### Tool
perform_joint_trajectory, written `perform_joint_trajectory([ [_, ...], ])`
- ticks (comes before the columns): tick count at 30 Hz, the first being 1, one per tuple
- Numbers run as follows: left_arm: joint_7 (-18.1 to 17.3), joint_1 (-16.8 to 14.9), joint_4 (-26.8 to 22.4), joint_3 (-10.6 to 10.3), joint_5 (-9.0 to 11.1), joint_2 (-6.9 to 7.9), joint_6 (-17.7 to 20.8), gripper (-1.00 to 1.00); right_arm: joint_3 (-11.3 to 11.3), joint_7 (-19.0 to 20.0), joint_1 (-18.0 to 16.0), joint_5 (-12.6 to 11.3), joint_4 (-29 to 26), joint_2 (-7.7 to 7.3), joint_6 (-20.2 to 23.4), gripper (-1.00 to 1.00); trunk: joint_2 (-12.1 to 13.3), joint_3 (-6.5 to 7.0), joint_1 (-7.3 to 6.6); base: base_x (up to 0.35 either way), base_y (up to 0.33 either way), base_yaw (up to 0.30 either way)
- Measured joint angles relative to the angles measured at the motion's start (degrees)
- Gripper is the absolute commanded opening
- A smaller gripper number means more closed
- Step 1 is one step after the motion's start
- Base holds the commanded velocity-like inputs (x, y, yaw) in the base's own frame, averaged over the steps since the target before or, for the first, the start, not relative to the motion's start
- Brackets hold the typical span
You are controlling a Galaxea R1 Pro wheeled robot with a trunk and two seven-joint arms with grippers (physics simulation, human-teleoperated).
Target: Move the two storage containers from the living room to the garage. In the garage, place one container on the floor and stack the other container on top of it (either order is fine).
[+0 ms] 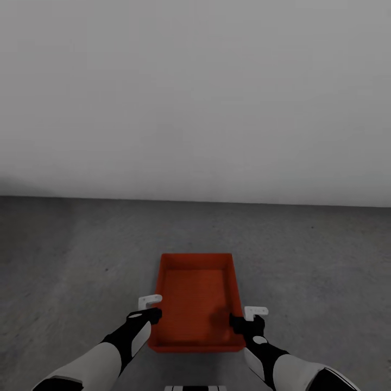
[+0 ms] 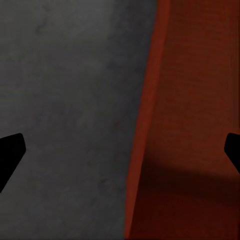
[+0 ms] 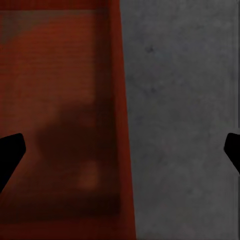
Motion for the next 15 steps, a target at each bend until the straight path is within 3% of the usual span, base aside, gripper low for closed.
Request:
perform_joint_trajectory([
  [15, 0.0, 0.0, 0.0, 0.0, 0.0, 0.00, 0.0, 1.00, 0.0, 0.0, 0.0, 0.0, 0.0, 0.00, 0.0, 1.00, 6.0, 2.69, -3.30, 0.000, 0.000, 0.000],
])
